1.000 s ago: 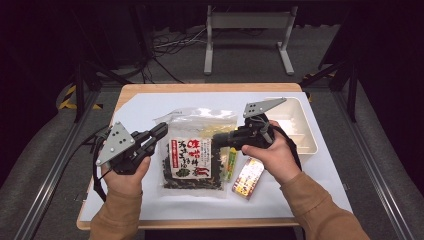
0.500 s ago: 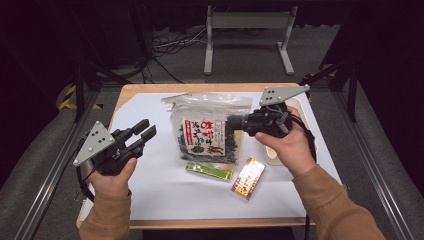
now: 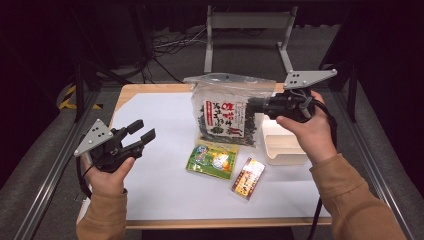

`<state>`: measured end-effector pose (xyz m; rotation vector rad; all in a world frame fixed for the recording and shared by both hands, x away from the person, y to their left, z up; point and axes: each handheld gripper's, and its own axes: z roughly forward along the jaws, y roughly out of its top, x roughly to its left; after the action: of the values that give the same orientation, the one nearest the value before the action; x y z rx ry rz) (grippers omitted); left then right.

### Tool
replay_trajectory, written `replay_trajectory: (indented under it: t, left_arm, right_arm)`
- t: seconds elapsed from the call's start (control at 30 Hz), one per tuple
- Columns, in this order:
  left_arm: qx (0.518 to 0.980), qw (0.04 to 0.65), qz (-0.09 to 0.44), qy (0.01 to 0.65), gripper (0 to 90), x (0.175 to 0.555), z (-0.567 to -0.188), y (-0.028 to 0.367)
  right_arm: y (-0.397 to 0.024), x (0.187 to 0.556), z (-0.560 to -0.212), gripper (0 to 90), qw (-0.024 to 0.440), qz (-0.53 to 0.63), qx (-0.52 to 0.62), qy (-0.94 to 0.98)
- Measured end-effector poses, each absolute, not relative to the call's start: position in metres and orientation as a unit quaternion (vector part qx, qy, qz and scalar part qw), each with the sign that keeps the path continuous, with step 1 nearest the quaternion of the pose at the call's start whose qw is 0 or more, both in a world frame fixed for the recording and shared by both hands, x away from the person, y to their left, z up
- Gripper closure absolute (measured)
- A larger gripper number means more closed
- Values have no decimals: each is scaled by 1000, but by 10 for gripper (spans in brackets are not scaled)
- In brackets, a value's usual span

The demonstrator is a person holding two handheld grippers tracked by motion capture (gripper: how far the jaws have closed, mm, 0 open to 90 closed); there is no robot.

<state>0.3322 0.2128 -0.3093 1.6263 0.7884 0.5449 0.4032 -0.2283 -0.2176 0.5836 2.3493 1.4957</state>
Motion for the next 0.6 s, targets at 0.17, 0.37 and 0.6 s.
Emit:
replay_trajectory:
  t: [0.17, 0.37, 0.6]
  left_arm:
    - [707, 571, 232, 347, 451, 336, -314, 214]
    - [713, 566, 215, 354, 453, 342, -319, 215]
    - [718, 554, 209, 366, 436, 346, -325, 219]
  right_arm:
    - [-244, 409, -213, 814, 167, 520, 214, 810]
    - [-256, 416, -208, 814, 183, 513, 209, 812]
    - [-270, 423, -203, 813, 202, 510, 220, 807]
